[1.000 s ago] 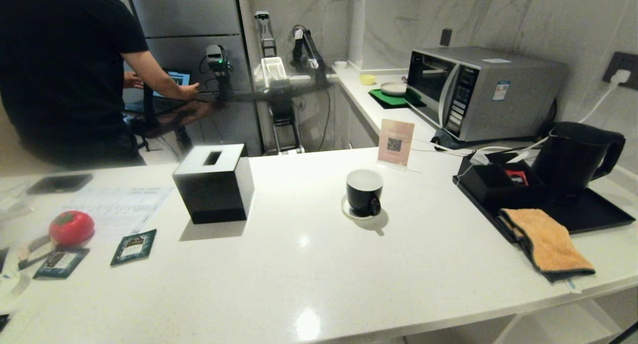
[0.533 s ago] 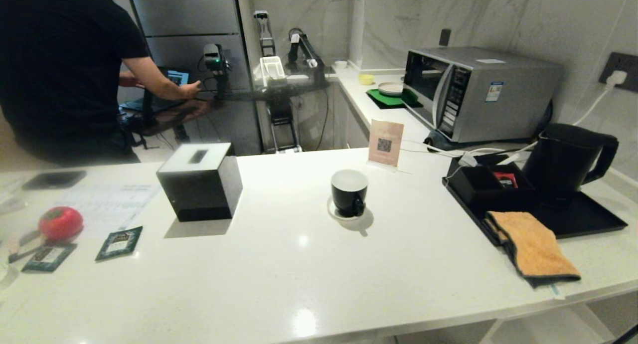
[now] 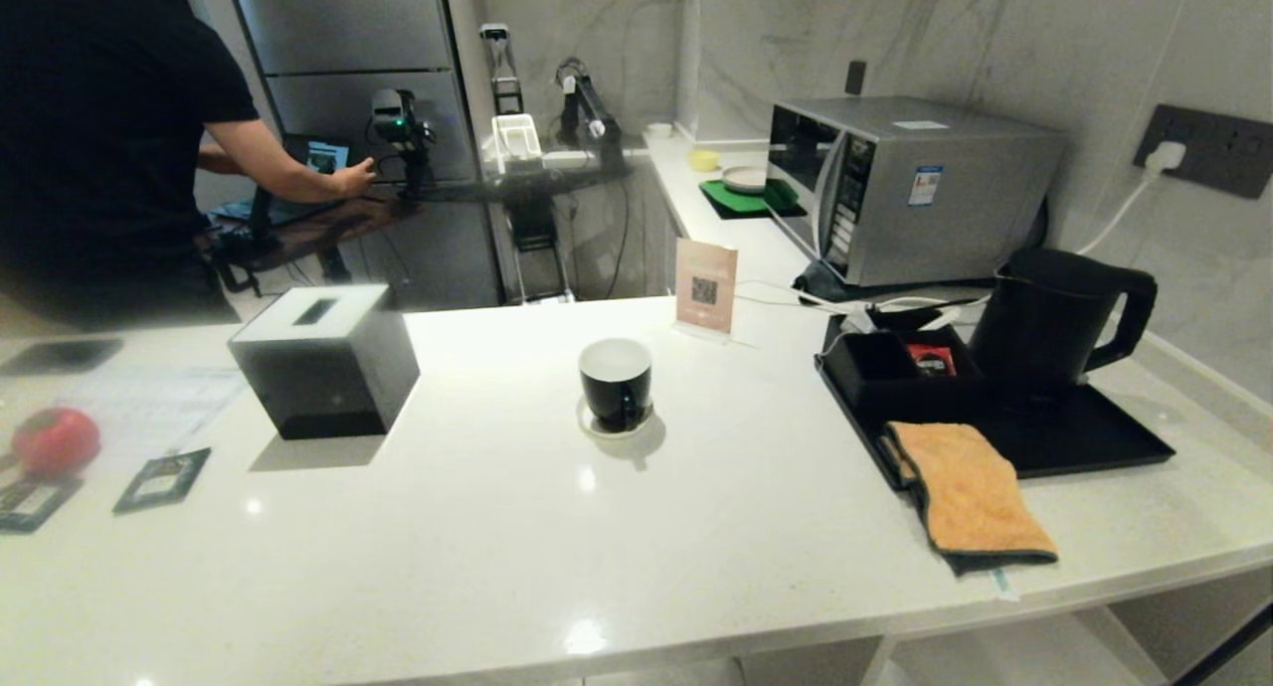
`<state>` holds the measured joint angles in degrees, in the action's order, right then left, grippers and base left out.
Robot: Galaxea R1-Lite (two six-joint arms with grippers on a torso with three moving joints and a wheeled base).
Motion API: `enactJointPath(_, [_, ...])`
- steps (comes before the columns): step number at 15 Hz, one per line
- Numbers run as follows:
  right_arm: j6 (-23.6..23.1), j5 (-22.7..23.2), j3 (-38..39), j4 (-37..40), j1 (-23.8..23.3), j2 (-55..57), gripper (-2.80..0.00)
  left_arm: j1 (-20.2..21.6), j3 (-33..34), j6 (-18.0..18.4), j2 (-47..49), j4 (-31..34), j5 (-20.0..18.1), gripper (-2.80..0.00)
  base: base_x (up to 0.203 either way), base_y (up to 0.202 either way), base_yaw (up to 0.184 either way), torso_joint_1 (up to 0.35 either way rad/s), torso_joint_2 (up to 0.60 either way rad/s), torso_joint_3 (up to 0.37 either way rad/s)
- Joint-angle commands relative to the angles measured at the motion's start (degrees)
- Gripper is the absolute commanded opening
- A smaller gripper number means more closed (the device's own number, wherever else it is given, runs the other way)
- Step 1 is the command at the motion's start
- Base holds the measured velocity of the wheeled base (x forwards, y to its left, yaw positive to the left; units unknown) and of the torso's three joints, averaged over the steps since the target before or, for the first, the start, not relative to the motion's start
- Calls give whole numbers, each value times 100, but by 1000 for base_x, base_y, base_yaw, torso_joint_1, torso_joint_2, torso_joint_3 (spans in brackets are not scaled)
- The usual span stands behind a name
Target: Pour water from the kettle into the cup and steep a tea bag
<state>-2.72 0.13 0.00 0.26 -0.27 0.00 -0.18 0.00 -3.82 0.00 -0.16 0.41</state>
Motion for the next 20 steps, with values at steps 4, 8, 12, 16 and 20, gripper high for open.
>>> enactJointPath(4, [-8,4,0,1,0,8,-280,1,0,-5,9,-2,2,-280,0,-193,0,5,1,4])
enactJointPath(8, [-1,4,0,1,0,9,-280,1,0,-5,9,-2,2,-280,0,-159,1,1,6,3])
enactJointPath(12, [-1,4,0,1,0,7,-280,1,0,-5,9,-2,2,-280,0,0,0,0,0,0])
enactJointPath(16, [-2,4,0,1,0,0,-280,1,0,-5,9,-2,2,-280,0,0,0,0,0,0])
enactJointPath(20, [-1,4,0,1,0,5,-280,1,0,-5,9,-2,2,-280,0,0,0,0,0,0])
